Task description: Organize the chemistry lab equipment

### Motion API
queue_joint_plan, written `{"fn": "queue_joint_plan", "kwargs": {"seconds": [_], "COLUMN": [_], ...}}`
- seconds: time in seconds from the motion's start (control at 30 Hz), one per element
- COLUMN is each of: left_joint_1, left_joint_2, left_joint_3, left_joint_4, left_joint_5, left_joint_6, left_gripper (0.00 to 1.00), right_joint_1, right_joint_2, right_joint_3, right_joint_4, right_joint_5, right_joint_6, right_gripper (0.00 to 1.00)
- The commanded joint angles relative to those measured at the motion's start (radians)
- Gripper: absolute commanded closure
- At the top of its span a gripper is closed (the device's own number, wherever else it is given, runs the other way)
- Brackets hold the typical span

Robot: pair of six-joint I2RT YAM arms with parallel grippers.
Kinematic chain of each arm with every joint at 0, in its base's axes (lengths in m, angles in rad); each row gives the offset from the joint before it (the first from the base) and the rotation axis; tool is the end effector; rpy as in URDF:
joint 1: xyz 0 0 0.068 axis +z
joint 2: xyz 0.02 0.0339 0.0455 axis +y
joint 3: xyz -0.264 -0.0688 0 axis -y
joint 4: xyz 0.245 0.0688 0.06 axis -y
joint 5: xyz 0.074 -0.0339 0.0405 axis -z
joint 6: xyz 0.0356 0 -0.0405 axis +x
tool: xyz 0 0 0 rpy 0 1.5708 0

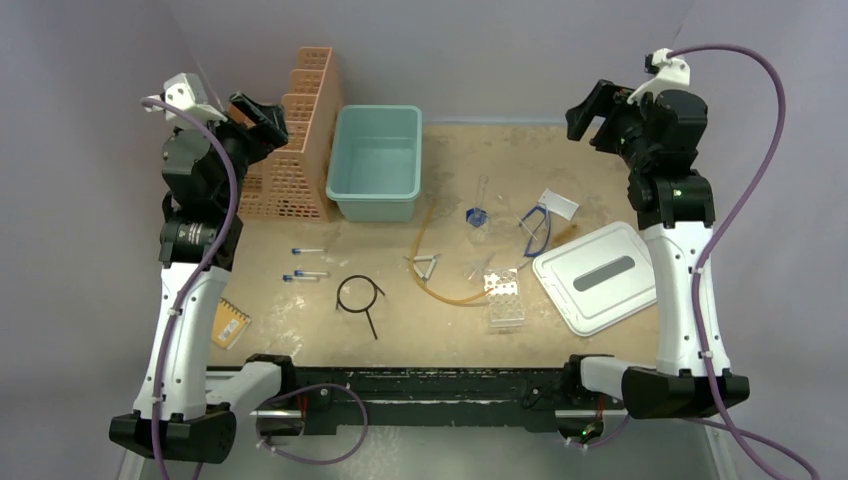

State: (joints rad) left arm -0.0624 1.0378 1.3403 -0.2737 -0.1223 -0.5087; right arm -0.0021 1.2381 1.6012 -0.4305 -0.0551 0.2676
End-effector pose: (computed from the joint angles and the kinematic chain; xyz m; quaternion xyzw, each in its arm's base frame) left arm 0.2110 -0.0088 0.4743 -0.1967 0.6686 -0.1608 0.6989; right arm 0.2508 0.0014 0.4988 0.0795 0.7262 0.1103 0.6740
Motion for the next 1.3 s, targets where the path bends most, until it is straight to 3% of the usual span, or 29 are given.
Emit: {"fn": "queue_joint_plan", "kwargs": {"seconds": [0.0, 0.17, 0.4, 0.47, 0.67, 0.87, 1.07, 1.27], "left_joint_1": [-0.013, -0.077, -0.170, -0.200, -0.285, -0.348, -0.382, -0.386], "left_joint_2": [-0.023, 0.000, 0.044, 0.061, 0.116, 0.155, 0.208, 0.230], "left_joint_3": [-0.026, -0.033, -0.114, -0.122, -0.154, -0.187, -0.184, -0.203], "left_joint_4": [0.145, 0.194, 0.350, 0.346, 0.299, 0.284, 0.284, 0.287], "left_joint_5": [0.080, 0.226, 0.490, 0.512, 0.474, 0.375, 0.325, 0.297], "left_joint_6": [-0.049, -0.038, -0.033, -0.030, 0.008, 0.039, 0.006, -0.036], "left_gripper": [0.19, 0.18, 0.18, 0.19, 0.19, 0.26, 0.24, 0.23], "right_joint_1": [-0.006, -0.007, -0.006, 0.058, 0.207, 0.280, 0.320, 0.363], "right_joint_2": [-0.034, -0.041, -0.043, -0.023, 0.175, 0.295, 0.431, 0.509], "right_joint_3": [-0.014, -0.056, -0.187, -0.218, -0.162, -0.196, -0.211, -0.207], "right_joint_4": [0.040, 0.047, 0.117, 0.113, 0.005, 0.052, 0.215, 0.291], "right_joint_5": [0.015, 0.045, -0.170, -0.175, -0.060, 0.011, 0.016, 0.075], "right_joint_6": [-0.017, 0.027, -0.046, -0.070, -0.074, -0.046, -0.013, -0.019], "right_gripper": [0.08, 0.04, 0.06, 0.07, 0.13, 0.15, 0.32, 0.41]}}
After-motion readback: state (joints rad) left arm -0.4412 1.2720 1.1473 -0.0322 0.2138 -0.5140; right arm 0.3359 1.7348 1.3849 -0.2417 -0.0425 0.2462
